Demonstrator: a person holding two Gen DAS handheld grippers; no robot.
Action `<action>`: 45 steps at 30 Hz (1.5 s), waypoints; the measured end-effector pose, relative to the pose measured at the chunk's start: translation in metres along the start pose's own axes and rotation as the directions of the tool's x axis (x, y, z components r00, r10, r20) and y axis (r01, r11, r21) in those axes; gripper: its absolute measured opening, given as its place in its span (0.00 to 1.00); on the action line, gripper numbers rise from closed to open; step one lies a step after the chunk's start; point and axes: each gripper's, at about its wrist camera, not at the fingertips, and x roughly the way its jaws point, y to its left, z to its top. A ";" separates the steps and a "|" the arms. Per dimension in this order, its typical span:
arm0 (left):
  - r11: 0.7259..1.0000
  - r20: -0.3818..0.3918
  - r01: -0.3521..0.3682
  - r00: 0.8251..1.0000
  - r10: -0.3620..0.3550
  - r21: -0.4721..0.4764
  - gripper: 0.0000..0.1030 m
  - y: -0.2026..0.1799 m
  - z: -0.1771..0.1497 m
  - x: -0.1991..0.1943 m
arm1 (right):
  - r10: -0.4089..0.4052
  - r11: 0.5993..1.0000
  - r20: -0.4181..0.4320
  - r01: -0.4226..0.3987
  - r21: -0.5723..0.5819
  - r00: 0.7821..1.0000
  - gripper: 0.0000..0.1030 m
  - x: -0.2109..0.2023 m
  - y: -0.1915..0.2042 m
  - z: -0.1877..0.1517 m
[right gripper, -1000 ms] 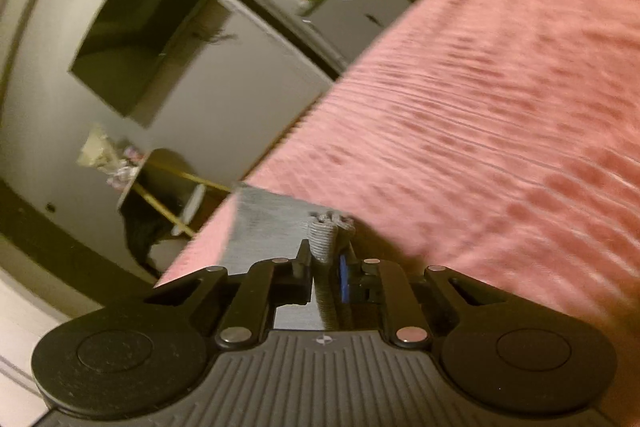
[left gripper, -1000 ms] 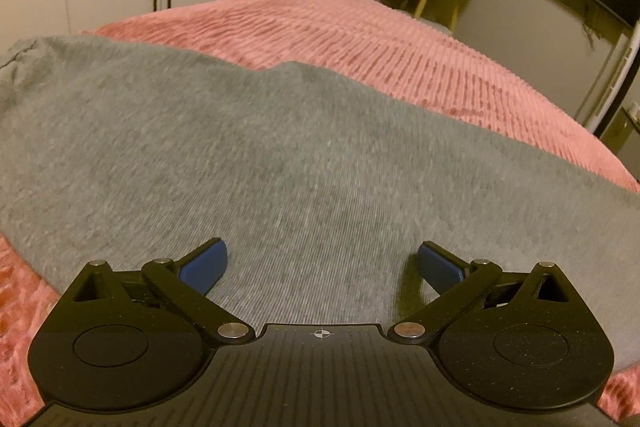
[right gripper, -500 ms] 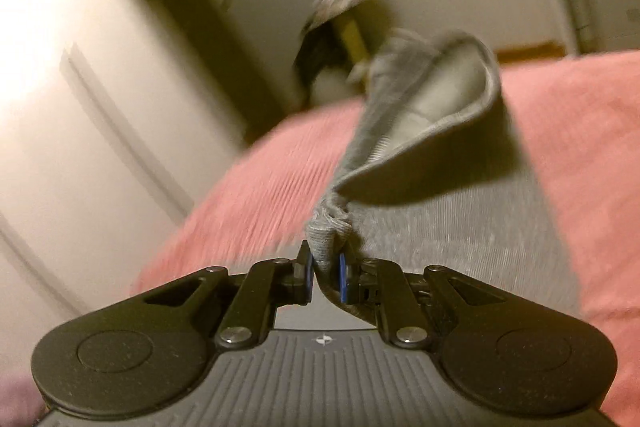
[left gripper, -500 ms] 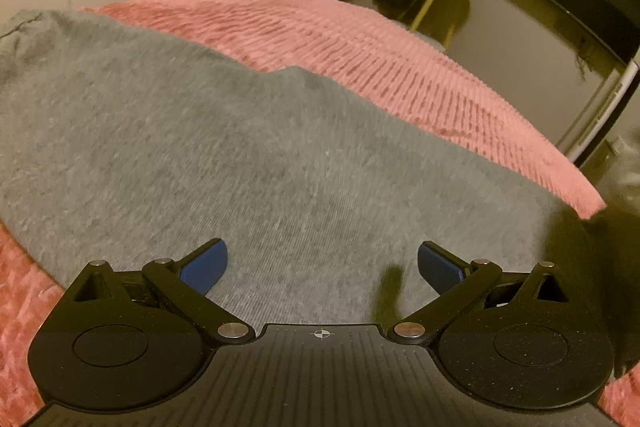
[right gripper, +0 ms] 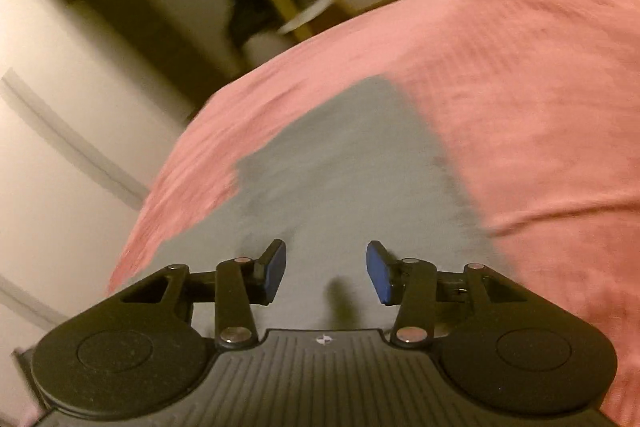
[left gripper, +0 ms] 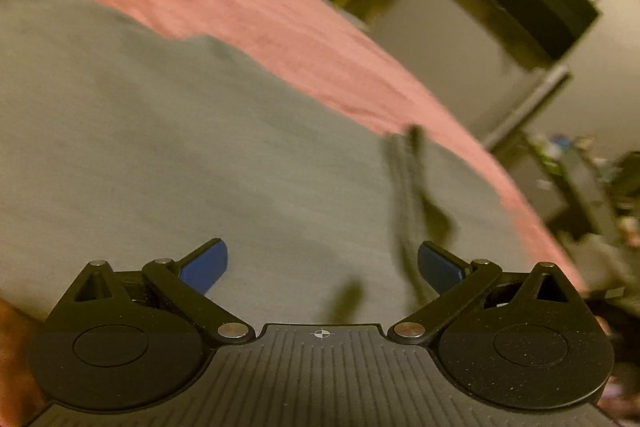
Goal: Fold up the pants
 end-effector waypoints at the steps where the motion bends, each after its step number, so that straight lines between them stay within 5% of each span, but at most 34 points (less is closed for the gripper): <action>1: 0.998 -0.032 0.055 0.998 -0.056 -0.019 1.00 -0.002 0.002 0.004 | -0.029 0.999 0.015 0.028 0.030 0.999 0.43 -0.006 -0.013 0.001; 5: 0.983 -0.131 0.164 0.976 -0.175 -0.086 1.00 -0.015 0.009 0.027 | 0.027 0.977 0.027 -0.032 0.209 0.999 0.35 -0.011 -0.050 -0.004; 14: 0.972 -0.238 0.178 0.948 -0.212 -0.156 1.00 -0.037 0.021 0.081 | 0.037 0.962 0.015 -0.040 0.270 0.999 0.23 0.000 -0.059 -0.002; 17: 0.948 -0.269 0.219 0.922 -0.279 -0.232 1.00 -0.038 0.025 0.093 | 0.078 0.936 0.016 -0.079 0.342 0.997 0.22 0.003 -0.072 -0.001; 21: 0.945 -0.326 0.225 0.898 -0.296 -0.239 0.85 -0.044 0.022 0.107 | 0.114 0.881 0.033 -0.117 0.459 0.993 0.26 -0.011 -0.086 -0.003; 27: 0.951 -0.346 0.200 0.897 -0.275 -0.237 0.69 -0.051 0.016 0.120 | 0.095 0.857 -0.011 -0.076 0.509 0.995 0.41 -0.028 -0.098 -0.016; 34: 0.939 -0.352 0.144 0.901 -0.255 -0.312 0.24 -0.043 0.011 0.127 | 0.130 0.793 -0.003 -0.102 0.600 0.992 0.41 -0.008 -0.108 -0.020; 37: 0.939 -0.345 0.143 0.904 -0.252 -0.312 0.21 -0.041 0.012 0.120 | 0.182 0.757 0.054 -0.175 0.630 0.982 0.41 -0.001 -0.109 -0.018; 43: 0.931 -0.281 0.201 0.915 -0.290 -0.306 0.18 -0.047 0.017 0.108 | 0.196 0.711 0.041 -0.170 0.683 0.980 0.40 0.017 -0.115 -0.014; 45: 0.933 -0.247 0.218 0.924 -0.292 -0.288 0.17 -0.050 0.021 0.100 | 0.183 0.732 0.062 -0.178 0.657 0.981 0.25 0.014 -0.113 -0.012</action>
